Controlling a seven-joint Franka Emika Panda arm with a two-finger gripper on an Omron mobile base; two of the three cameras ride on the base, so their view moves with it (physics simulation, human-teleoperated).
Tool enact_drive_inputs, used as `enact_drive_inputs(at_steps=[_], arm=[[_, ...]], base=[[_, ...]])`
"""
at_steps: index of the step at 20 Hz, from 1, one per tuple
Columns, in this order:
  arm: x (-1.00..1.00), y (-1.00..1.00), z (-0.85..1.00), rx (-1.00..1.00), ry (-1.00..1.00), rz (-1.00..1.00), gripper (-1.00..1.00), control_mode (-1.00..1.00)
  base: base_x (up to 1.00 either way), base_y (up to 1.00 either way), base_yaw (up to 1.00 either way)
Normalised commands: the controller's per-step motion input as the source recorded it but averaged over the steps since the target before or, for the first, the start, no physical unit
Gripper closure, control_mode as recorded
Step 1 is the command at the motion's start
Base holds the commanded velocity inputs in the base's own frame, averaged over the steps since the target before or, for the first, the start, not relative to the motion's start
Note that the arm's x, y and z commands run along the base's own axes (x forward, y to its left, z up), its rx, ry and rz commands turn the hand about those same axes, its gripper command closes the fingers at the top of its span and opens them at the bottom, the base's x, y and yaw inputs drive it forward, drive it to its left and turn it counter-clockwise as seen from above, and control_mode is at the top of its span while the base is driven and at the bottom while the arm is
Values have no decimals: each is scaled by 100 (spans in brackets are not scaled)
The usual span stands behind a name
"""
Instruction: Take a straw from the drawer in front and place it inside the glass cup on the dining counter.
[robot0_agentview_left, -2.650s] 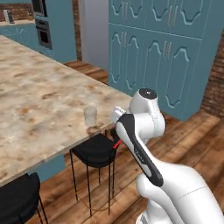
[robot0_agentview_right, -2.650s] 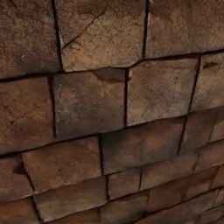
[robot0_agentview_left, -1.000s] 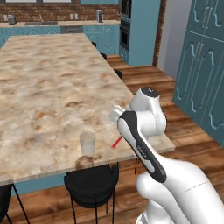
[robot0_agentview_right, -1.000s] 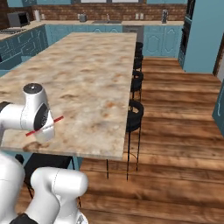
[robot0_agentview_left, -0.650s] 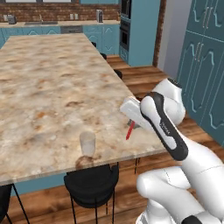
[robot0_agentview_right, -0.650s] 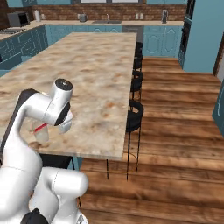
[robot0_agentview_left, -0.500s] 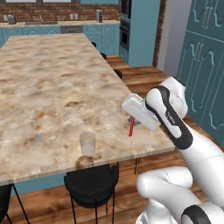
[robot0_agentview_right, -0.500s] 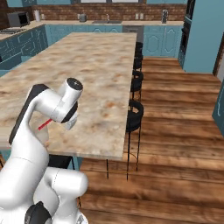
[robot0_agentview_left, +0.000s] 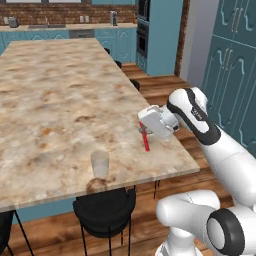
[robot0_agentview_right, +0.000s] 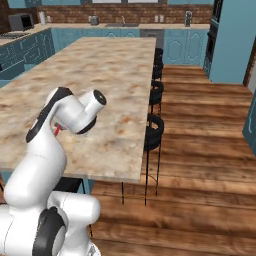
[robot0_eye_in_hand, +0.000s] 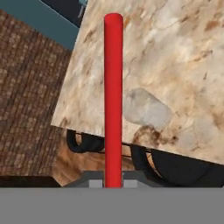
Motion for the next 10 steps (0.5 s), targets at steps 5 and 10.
enact_drive_inputs(at_steps=[5, 10], arm=[[-2, 11, 39, 13, -49, 23, 100, -100], [-7, 16, 15, 17, -47, 27, 100, -100]], base=[[0, 0, 0], [0, 0, 0]])
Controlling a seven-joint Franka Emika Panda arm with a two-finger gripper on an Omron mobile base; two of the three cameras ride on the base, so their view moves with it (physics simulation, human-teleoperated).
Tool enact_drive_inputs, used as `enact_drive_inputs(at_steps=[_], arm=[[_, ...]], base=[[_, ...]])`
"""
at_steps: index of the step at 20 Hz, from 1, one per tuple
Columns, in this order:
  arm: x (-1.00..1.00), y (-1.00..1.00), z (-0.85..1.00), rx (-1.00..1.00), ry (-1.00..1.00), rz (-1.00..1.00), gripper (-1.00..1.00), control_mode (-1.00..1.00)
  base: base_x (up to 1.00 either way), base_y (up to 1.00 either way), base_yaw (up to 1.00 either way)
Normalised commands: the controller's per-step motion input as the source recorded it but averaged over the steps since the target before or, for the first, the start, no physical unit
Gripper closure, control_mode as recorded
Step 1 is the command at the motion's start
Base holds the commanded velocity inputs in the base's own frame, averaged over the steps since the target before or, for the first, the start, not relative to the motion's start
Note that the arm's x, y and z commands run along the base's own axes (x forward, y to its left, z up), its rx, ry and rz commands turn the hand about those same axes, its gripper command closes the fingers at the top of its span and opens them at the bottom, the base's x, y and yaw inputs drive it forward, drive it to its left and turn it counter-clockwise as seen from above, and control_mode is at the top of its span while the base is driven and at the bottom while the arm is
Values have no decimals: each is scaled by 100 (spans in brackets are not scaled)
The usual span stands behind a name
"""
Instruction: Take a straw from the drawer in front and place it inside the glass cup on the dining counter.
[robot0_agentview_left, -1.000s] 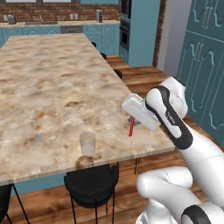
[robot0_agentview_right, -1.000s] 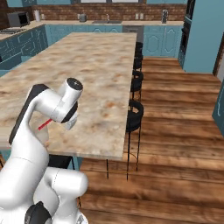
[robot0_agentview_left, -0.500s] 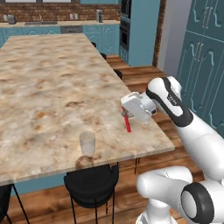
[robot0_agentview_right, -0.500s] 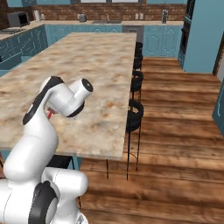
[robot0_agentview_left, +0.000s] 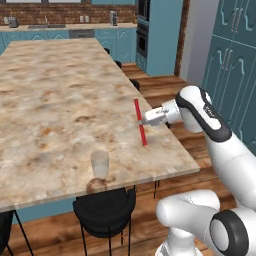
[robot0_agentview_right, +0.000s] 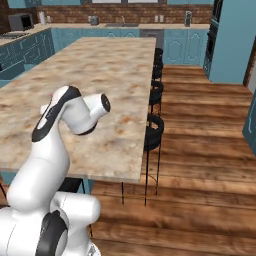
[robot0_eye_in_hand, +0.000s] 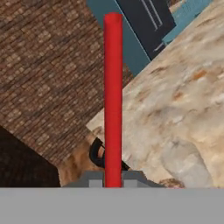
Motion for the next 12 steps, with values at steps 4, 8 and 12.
enact_drive_inputs(at_steps=[4, 8, 12], arm=[[1, 29, 0, 24, -27, 31, 100, -100], [1, 23, 0, 23, -9, 35, 100, -100], [5, 24, 0, 19, -2, 31, 100, -100]], base=[[0, 0, 0], [0, 0, 0], [0, 0, 0]])
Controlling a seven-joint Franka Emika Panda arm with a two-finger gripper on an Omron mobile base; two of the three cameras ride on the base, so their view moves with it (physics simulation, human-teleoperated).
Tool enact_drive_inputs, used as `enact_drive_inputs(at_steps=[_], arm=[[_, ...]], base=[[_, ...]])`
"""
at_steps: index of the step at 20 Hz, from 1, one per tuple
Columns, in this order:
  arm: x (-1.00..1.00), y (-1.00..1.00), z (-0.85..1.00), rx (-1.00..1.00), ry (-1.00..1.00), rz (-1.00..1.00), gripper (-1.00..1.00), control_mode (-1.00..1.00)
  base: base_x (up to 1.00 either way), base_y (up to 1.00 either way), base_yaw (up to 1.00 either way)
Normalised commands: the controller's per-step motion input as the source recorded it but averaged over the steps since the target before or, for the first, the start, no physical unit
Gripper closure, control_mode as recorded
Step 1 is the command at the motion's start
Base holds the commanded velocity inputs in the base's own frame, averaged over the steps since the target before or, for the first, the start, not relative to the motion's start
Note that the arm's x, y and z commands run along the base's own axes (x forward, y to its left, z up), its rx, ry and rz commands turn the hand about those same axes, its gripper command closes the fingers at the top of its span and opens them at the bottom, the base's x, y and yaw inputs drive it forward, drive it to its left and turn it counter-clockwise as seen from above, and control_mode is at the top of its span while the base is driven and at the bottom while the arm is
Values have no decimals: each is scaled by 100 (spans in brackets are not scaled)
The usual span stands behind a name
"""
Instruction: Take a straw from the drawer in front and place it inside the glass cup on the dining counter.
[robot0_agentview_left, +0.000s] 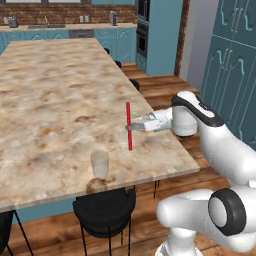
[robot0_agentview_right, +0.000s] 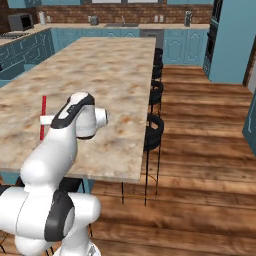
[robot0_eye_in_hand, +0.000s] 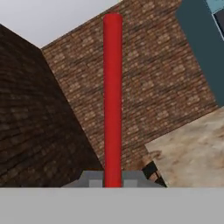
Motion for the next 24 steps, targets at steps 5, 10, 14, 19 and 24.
enact_drive_inputs(at_steps=[5, 10, 14, 19, 24], arm=[[2, 32, 0, 13, -4, 28, 100, -100], [0, 21, 0, 3, -8, 22, 100, -100], [0, 13, -1, 0, -15, 18, 100, -100], [2, 18, -15, 0, -4, 15, 100, -100], [1, 23, -16, 1, -3, 11, 100, -100]], base=[[0, 0, 0], [0, 0, 0], [0, 0, 0], [0, 0, 0], [0, 0, 0]])
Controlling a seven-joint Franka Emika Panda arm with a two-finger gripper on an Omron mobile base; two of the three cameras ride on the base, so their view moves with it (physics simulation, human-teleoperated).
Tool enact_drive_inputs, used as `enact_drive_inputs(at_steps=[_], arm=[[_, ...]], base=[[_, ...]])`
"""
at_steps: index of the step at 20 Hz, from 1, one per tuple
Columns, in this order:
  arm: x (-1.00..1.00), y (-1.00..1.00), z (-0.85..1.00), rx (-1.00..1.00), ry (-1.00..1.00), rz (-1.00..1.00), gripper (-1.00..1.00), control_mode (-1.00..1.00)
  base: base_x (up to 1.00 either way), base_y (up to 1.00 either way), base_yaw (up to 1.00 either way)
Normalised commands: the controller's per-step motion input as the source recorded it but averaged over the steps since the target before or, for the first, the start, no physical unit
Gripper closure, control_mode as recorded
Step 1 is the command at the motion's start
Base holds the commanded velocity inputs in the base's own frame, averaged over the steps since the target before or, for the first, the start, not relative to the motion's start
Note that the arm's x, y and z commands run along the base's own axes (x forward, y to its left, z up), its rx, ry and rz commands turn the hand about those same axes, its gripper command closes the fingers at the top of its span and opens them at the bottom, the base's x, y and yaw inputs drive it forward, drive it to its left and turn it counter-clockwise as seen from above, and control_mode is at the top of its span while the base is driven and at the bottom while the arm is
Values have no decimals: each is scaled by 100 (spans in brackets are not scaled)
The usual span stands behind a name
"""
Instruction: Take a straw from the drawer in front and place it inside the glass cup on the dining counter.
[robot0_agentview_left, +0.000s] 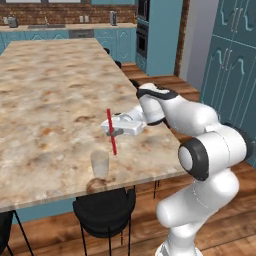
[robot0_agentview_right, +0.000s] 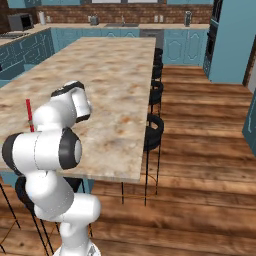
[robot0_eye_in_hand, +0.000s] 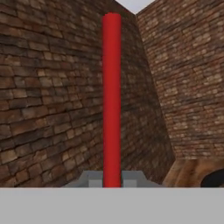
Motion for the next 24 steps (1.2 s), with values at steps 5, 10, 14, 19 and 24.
enact_drive_inputs(at_steps=[5, 10, 14, 19, 24], arm=[[6, 14, -8, 3, -11, 5, 100, -100], [8, 7, -10, 1, -11, 0, 100, -100], [12, 2, -22, 0, -5, 0, 100, -100], [15, 0, -27, 0, 0, -1, 100, -100], [21, 8, -24, 0, 0, -1, 100, -100]], base=[[0, 0, 0], [0, 0, 0], [0, 0, 0], [0, 0, 0], [0, 0, 0]])
